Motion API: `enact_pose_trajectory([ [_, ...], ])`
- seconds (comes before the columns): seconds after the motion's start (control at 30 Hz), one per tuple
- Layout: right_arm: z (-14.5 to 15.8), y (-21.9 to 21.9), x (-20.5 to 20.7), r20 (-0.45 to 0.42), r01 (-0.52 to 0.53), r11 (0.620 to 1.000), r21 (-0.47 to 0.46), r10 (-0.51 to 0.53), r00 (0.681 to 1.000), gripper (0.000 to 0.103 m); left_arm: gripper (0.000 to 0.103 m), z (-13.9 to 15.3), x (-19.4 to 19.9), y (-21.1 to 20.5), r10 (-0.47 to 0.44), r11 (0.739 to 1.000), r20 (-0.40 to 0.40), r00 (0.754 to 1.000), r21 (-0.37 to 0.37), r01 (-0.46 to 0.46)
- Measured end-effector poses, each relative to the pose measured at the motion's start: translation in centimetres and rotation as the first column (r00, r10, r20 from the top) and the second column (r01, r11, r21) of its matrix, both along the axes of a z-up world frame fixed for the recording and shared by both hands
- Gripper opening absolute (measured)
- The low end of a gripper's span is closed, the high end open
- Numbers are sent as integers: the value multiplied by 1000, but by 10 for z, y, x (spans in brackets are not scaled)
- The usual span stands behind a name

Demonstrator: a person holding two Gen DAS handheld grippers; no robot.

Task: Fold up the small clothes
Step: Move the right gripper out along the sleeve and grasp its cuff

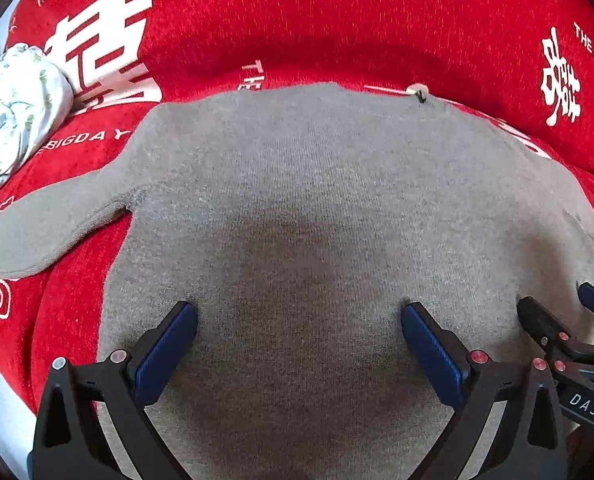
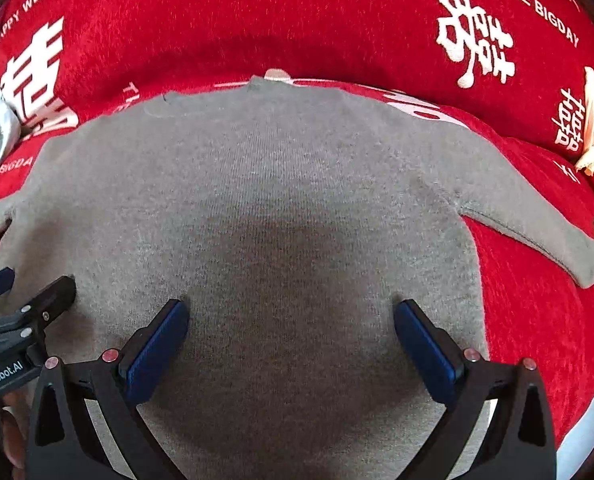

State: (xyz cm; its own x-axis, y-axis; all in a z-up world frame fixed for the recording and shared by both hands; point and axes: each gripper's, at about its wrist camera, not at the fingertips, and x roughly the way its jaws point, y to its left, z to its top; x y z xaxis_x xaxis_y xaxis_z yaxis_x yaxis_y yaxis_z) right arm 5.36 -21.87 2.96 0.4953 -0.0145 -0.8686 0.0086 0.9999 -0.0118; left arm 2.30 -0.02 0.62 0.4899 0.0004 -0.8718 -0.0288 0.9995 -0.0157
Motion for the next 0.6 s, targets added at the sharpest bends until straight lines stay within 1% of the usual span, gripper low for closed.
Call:
enact_pose_trajectory([
  [0.1,-1,0,4,-35,-9,1000,1,9,999,103,103,0,2,-1,-5,1000,-23,1000,1,5],
  [0.2,2,-2,11,-85,-22,1000,20,23,996,103,103,2,9,0,1,1000,-87,996,-5,-1],
  [0.23,5,-3,12,-87,-25,999,34,28,996,103,103,3,10,1,5,1000,-109,994,-12,-6],
  [0.3,11,-6,13,-65,-31,996,81,36,997,103,103,5,12,2,16,1000,-142,990,-24,-20],
  [0.37,16,-7,12,-43,-22,996,91,26,999,103,102,7,14,2,25,999,-152,988,-30,-30],
  [0.6,27,-12,10,9,-20,993,115,20,1000,103,102,19,13,-4,59,998,-122,991,-17,-62],
])
